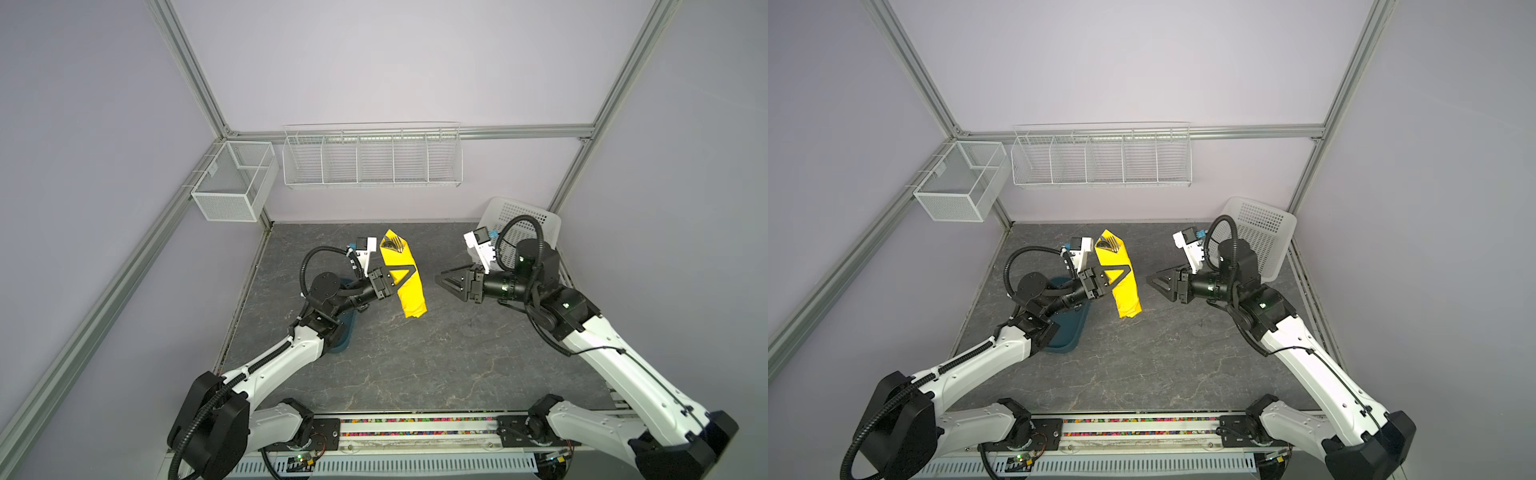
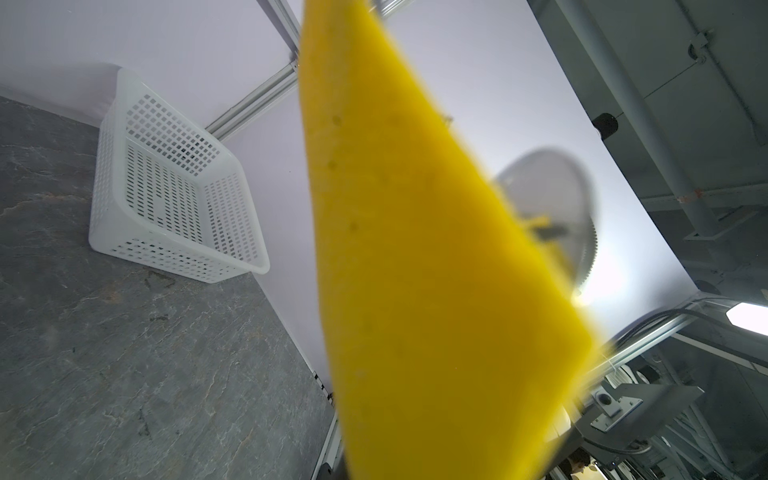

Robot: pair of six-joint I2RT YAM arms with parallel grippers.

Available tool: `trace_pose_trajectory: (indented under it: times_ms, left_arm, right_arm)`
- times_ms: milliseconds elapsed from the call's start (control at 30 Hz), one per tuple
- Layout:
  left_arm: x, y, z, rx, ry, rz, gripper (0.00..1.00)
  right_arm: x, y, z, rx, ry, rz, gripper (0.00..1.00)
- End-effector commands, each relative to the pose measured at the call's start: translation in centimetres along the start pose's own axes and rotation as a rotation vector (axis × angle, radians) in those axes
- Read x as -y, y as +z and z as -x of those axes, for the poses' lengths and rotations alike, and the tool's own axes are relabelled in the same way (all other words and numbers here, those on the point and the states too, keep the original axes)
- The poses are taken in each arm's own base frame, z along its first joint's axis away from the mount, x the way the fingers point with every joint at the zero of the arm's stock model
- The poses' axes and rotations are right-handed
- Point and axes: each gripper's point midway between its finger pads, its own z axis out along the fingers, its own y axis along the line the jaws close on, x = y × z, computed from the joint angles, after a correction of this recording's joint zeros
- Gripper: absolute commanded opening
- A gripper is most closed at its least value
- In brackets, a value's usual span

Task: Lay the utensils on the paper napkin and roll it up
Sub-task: 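Open the right gripper and move it toward the white basket while left holds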

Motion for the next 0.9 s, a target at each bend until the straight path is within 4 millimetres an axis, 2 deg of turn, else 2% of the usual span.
trace_pose_trajectory:
  times_ms: [0, 33, 100, 133, 200, 333, 433, 567, 867]
  left_arm:
    - [0.4, -0.7, 0.7, 0.036, 0.031, 0.005, 0.00]
    - [0.1, -0.8, 0.6, 0.036, 0.025, 0.021, 0.00]
    - [-0.6, -1.0, 0.6, 0.041, 0.015, 0.054, 0.00]
    - [-0.8, -1.1, 0.6, 0.043, 0.009, 0.063, 0.00]
    - [-1.0, -1.1, 0.5, 0.040, 0.002, 0.072, 0.00]
    - [-1.2, -1.1, 0.2, 0.023, 0.032, 0.078, 0.00]
    - [-1.6, -1.2, 0.1, 0.019, 0.036, 0.095, 0.00]
    - [-1.8, -1.2, 0.2, 0.013, 0.050, 0.103, 0.00]
    - [-2.9, -1.9, 0.9, 0.038, 0.059, 0.176, 0.00]
  right_arm:
    - [6.1, -2.5, 0.6, 0.115, 0.055, -0.318, 0.57]
    - [8.7, -3.7, 0.4, 0.132, 0.080, -0.458, 0.58]
    - [14.8, -7.1, -1.2, 0.132, 0.172, -0.802, 0.60]
    - [16.8, -8.2, -2.0, 0.109, 0.207, -0.897, 0.61]
    - [19.4, -8.7, -3.0, 0.050, 0.276, -0.934, 0.61]
    - [21.6, -7.8, -2.9, 0.011, 0.305, -0.900, 0.62]
    - [23.1, -7.6, -2.0, 0.025, 0.290, -0.923, 0.73]
    - [25.4, -6.8, -0.8, -0.029, 0.305, -0.919, 0.79]
    - [30.0, -4.9, 0.7, -0.077, 0.392, -0.932, 0.86]
